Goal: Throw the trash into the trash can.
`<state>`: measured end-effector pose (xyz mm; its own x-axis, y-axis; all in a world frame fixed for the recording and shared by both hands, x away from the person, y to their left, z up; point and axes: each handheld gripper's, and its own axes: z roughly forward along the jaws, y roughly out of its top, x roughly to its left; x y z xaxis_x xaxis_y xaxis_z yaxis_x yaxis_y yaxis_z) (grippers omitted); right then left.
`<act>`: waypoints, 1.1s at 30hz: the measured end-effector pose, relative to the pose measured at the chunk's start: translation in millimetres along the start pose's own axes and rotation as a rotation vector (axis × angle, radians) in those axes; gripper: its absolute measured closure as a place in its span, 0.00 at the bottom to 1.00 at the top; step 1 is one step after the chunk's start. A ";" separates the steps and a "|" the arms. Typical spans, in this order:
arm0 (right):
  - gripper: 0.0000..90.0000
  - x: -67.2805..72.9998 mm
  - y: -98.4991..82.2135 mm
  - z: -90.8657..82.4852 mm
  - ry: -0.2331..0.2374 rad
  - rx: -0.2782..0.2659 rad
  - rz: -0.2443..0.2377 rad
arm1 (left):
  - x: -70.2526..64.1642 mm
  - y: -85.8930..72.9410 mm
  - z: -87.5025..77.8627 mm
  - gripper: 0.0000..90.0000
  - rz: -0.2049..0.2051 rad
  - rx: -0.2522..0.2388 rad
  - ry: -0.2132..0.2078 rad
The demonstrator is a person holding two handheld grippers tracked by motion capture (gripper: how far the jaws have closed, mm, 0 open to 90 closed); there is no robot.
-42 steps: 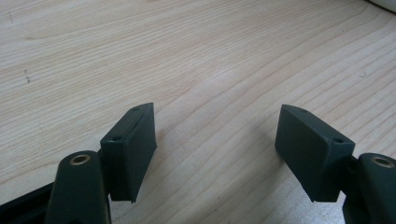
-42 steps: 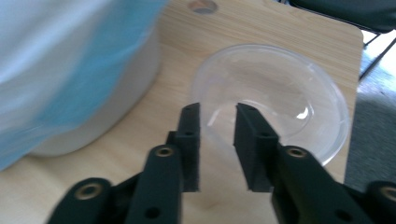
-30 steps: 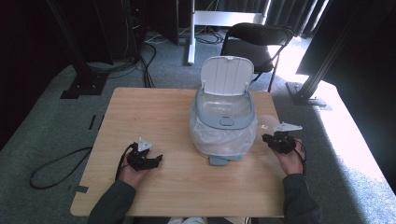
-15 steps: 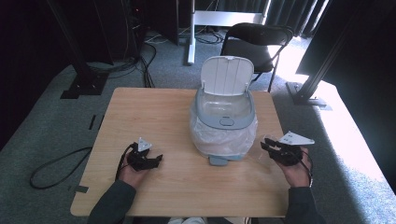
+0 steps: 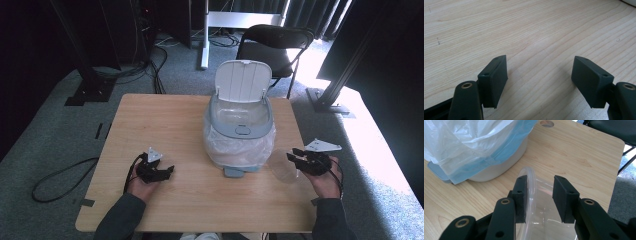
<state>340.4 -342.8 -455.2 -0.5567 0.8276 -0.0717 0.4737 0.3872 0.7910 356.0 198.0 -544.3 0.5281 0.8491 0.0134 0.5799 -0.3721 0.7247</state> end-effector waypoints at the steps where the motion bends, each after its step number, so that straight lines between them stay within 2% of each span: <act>1: 0.72 0.5 -0.1 -0.2 0.002 -0.004 0.000 | 0.0 0.0 0.0 0.33 0.000 0.000 0.000; 14: 0.76 5.6 -1.1 -4.2 0.001 -0.005 -0.004 | 0.0 0.0 0.0 0.32 0.000 0.000 0.000; 26: 0.75 4.0 -5.6 -13.0 0.014 0.020 -0.024 | 0.0 0.0 0.0 0.32 0.000 0.000 0.000; 33: 0.71 0.9 -10.9 -18.0 0.034 0.024 -0.015 | 0.0 0.0 0.0 0.32 0.000 0.000 0.000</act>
<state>322.5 -353.6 -452.9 -0.5868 0.8073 -0.0627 0.4808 0.4097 0.7753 356.0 198.0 -544.3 0.5284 0.8489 0.0134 0.5800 -0.3724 0.7245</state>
